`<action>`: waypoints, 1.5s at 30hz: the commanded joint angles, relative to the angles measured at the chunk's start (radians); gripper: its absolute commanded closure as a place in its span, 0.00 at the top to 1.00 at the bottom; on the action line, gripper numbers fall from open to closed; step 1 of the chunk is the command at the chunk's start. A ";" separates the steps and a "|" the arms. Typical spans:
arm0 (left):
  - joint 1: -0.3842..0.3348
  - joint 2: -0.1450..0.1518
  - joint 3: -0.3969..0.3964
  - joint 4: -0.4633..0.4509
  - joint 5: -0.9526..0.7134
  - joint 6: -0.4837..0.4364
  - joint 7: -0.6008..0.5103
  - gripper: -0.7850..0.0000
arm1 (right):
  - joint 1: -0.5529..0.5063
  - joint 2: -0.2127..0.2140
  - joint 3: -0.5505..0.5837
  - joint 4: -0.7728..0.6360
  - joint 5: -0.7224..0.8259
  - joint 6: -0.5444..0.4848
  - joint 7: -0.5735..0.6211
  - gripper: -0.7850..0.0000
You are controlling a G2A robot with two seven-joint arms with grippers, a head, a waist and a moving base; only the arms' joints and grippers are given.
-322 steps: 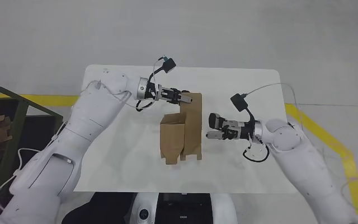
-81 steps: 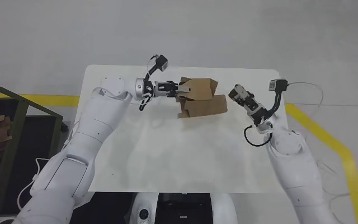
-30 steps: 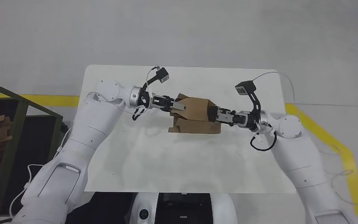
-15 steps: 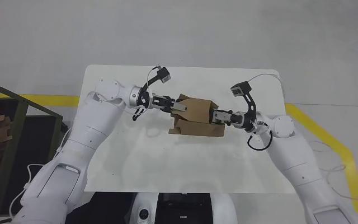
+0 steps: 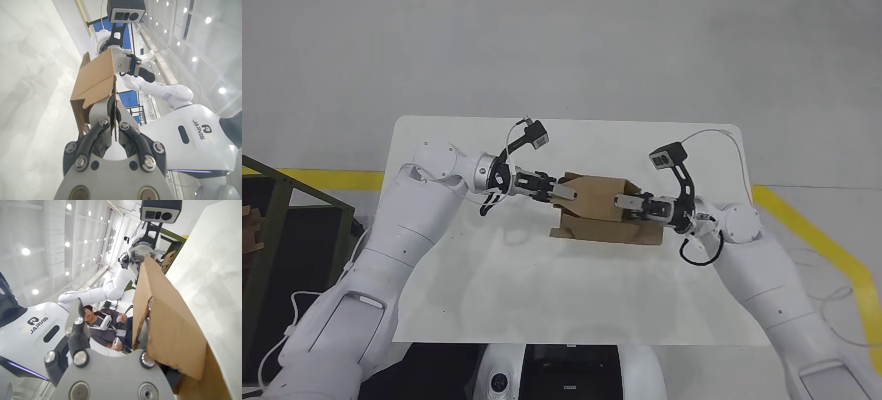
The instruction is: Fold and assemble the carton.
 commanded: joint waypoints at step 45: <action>0.051 0.045 -0.027 -0.180 -0.039 0.021 -0.021 1.00 | 0.067 -0.008 -0.069 0.090 -0.176 0.004 -0.025 0.00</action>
